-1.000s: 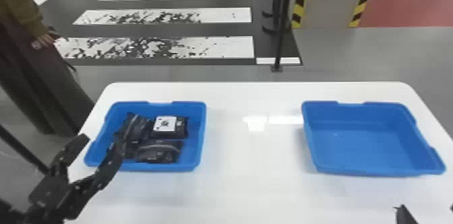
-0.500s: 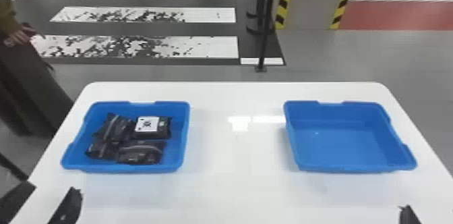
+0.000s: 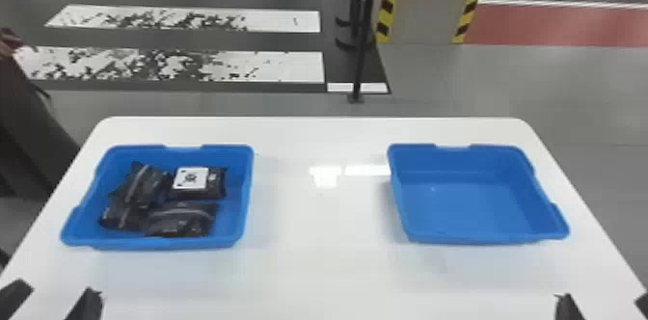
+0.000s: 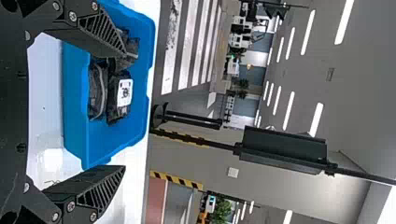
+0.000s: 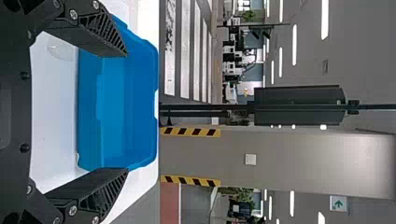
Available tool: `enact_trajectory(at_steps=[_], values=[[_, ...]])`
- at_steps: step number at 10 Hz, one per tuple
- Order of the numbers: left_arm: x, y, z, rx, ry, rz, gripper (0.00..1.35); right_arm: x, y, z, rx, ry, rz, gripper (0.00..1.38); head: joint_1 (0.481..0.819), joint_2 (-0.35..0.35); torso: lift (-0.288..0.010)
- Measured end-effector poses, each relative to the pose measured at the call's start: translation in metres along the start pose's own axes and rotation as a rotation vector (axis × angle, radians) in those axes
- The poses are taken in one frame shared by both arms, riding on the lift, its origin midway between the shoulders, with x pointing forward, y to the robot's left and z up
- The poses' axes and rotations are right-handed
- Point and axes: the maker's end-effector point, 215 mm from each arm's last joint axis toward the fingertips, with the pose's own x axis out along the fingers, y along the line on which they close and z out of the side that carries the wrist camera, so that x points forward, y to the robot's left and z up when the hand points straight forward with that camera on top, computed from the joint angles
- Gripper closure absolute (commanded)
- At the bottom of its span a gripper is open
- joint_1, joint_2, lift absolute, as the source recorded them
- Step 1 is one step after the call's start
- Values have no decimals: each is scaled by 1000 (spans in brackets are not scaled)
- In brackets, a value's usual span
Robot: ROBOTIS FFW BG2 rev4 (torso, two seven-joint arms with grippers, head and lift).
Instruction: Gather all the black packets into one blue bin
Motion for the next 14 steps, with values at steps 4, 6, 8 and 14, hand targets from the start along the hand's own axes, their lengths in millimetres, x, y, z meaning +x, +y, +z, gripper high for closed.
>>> enact_trajectory(at_steps=[4, 6, 8, 14], values=[[9, -4, 1, 0, -3, -16, 186, 9, 2, 4, 1, -20, 7, 156, 695, -68, -110], [13, -7, 1, -5, -2, -26, 188, 12, 2, 7, 4, -30, 8, 157, 695, -75, -110], [16, -8, 0, -4, 2, -30, 188, 13, 2, 6, 5, -31, 8, 157, 695, -78, -110], [22, -12, -9, 2, 30, -44, 188, 14, 1, 3, 6, -28, 10, 157, 695, -87, -110]])
